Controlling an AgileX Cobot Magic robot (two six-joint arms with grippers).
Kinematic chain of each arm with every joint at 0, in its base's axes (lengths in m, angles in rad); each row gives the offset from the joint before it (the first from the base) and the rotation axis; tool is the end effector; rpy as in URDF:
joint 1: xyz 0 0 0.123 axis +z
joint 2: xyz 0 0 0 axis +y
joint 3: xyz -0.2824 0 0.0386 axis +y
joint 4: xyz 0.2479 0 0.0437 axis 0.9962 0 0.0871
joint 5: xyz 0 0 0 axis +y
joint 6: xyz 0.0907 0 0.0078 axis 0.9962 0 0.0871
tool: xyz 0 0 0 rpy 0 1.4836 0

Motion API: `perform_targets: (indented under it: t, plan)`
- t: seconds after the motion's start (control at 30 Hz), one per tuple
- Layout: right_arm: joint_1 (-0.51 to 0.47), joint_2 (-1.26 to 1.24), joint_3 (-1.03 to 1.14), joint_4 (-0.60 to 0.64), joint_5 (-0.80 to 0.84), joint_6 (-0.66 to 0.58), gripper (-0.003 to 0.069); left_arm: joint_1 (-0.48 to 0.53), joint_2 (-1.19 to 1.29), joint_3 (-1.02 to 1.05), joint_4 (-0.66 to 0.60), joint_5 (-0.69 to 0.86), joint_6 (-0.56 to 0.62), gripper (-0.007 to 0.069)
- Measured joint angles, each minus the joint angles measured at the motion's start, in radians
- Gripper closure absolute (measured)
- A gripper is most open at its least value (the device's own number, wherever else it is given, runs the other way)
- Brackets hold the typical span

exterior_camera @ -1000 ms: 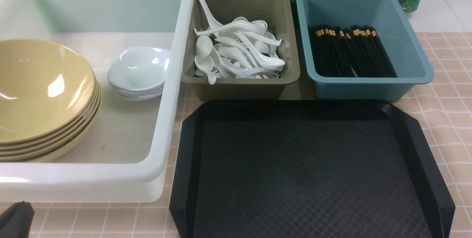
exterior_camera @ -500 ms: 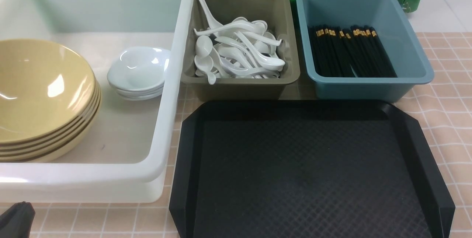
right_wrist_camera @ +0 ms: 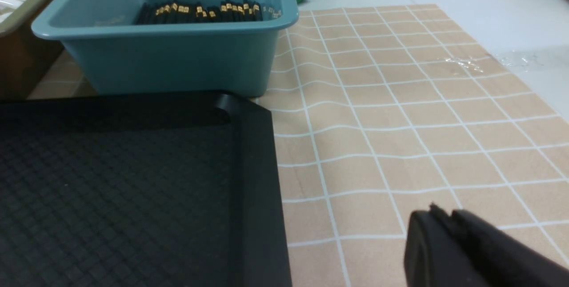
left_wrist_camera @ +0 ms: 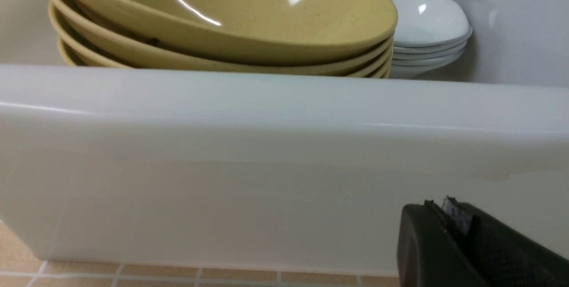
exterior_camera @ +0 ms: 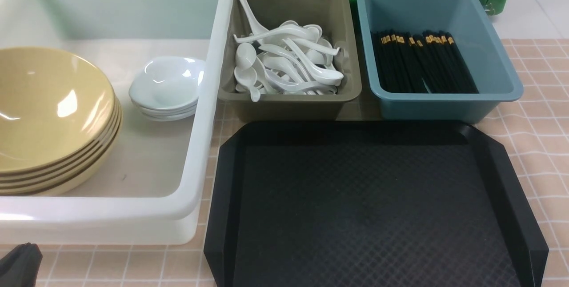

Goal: On brown table put chopsticks spoon bowls plates into blue grey white boxes.

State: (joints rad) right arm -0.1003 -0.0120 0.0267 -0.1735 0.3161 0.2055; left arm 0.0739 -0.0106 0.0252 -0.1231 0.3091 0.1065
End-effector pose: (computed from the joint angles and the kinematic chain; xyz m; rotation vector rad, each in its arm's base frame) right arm 0.0532 -0.0103 0.1766 0.1654 1.8030 -0.0911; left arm 0.0543 0.0006 0.1774 -0.0498 1.8043 0.0112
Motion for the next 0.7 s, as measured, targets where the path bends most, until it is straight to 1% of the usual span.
perform_targets:
  t: [0.7]
  plan:
    - [0.0, 0.0, 0.0, 0.0, 0.0, 0.0, 0.0547, 0.0, 0.0, 0.0, 0.001, 0.0, 0.0, 0.062]
